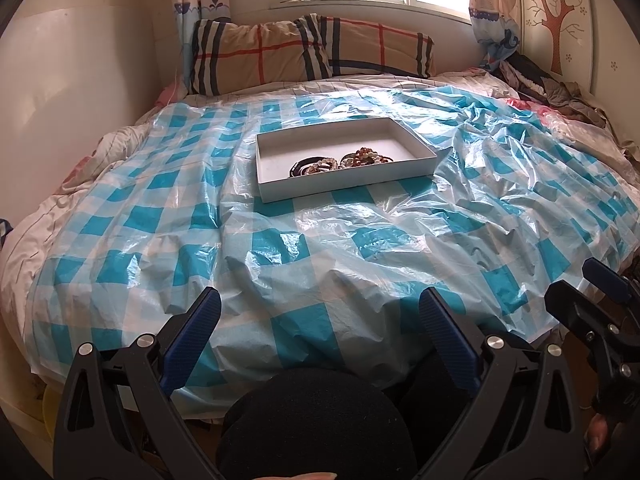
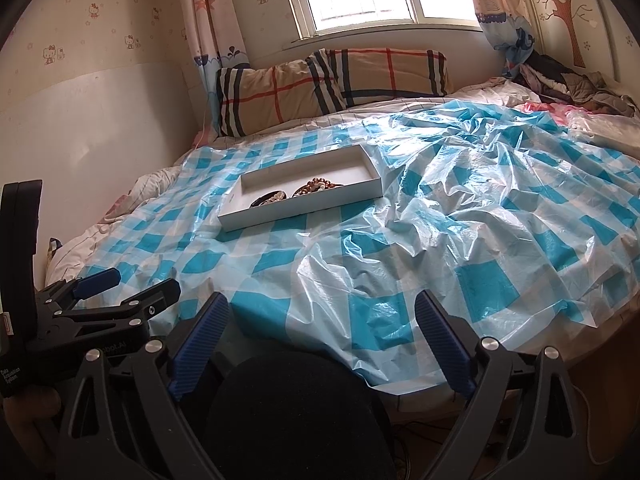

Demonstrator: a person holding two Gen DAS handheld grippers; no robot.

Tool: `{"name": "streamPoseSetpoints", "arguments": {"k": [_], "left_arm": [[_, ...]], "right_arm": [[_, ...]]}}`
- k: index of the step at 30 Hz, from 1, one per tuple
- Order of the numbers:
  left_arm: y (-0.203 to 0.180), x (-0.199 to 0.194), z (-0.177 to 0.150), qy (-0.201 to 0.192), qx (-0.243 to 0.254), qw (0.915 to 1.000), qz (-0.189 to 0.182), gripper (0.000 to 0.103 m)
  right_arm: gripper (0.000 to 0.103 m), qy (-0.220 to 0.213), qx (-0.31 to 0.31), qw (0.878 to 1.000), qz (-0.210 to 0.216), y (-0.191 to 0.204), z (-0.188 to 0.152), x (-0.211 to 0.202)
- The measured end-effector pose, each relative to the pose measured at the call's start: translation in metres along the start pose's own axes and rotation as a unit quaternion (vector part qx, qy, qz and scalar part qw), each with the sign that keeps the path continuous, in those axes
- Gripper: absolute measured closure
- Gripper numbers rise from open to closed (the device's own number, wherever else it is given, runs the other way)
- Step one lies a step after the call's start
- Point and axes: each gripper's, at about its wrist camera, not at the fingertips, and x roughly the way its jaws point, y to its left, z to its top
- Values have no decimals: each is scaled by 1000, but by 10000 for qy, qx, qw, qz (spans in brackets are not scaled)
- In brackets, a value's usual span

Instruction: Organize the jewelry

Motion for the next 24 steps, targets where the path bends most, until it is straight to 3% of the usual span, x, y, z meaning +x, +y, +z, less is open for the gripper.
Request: {"name": "streamPoseSetpoints", "arguments": {"k": [24], "left_arm": [[8, 2, -5, 21, -38, 10000, -31, 8]], "right_arm": [[12, -3, -4, 10000, -5, 1, 0, 0]]}}
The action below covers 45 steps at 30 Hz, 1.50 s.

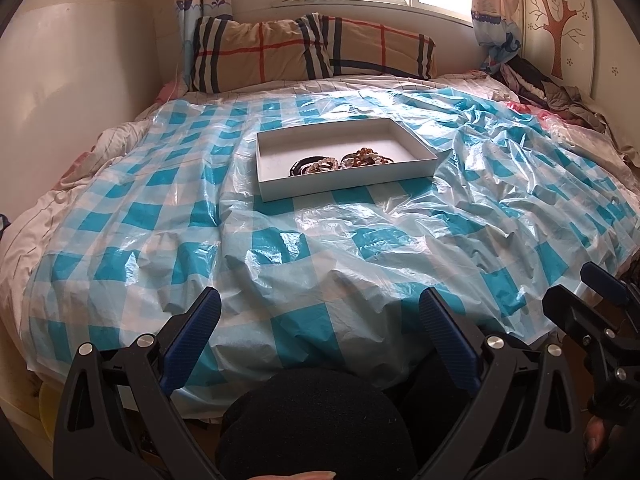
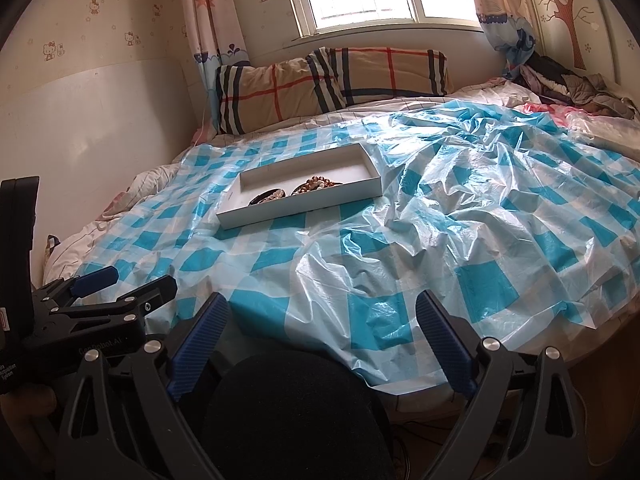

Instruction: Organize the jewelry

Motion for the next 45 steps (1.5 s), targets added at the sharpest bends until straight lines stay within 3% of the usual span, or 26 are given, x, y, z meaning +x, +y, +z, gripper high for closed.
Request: {"name": "streamPoseSetpoints", "arguments": {"k": [33, 36, 40, 45], "left_arm": [[5, 2, -1, 136, -201, 9996, -136, 8], [12, -7, 0, -49, -286, 9990, -337, 8], [-1, -19, 2, -229, 130, 9995, -196, 8], [-14, -6, -5, 201, 204, 9995, -157, 8]], "right_arm": [[11, 7, -43, 10000, -17, 2, 0, 0], [11, 10, -41, 10000, -15, 2, 0, 0], [11, -13, -32, 10000, -12, 0, 1, -1], [11, -15, -30, 10000, -13, -1, 1, -1]]}}
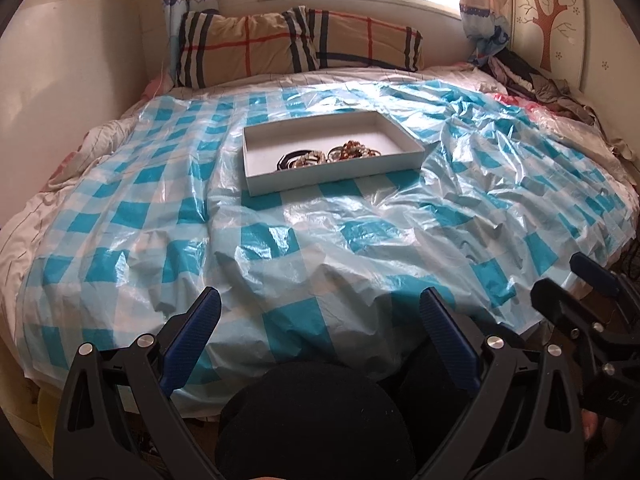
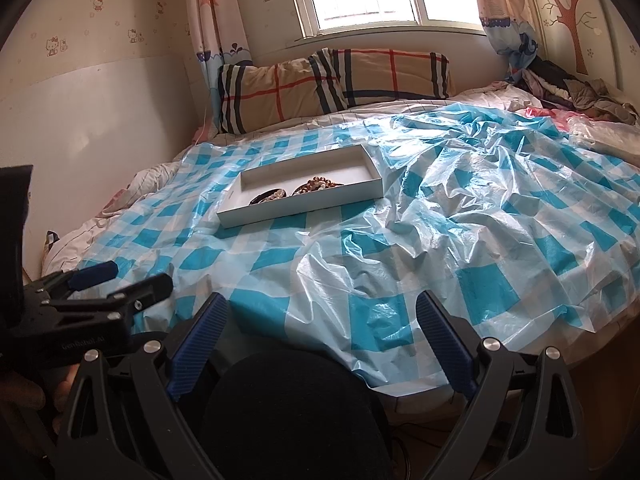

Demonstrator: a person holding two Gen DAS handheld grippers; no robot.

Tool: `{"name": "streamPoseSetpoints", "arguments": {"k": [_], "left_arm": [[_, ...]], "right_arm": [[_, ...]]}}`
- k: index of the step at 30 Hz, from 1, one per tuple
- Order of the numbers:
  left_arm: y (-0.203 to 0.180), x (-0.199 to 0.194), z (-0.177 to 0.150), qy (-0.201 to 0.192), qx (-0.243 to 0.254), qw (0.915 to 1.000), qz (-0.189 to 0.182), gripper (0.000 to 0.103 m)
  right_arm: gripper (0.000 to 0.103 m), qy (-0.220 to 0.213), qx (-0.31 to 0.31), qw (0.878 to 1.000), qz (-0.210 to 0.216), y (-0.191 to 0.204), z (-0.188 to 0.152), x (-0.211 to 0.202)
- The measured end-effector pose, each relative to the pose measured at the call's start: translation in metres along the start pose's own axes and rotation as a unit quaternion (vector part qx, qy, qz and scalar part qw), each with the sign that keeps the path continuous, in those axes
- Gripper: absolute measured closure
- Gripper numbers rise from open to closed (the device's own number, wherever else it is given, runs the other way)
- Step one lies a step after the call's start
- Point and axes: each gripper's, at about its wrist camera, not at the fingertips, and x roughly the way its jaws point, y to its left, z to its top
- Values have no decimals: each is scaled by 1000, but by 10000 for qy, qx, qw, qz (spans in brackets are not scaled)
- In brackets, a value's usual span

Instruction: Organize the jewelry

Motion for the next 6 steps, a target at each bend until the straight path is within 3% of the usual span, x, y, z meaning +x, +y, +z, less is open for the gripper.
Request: {"name": "streamPoseSetpoints", "arguments": {"k": [6], "left_arm": [[8, 2, 2, -111, -144, 9998, 79, 8]], "right_arm": [[11, 4, -10, 10000, 0, 0, 0, 0]]}}
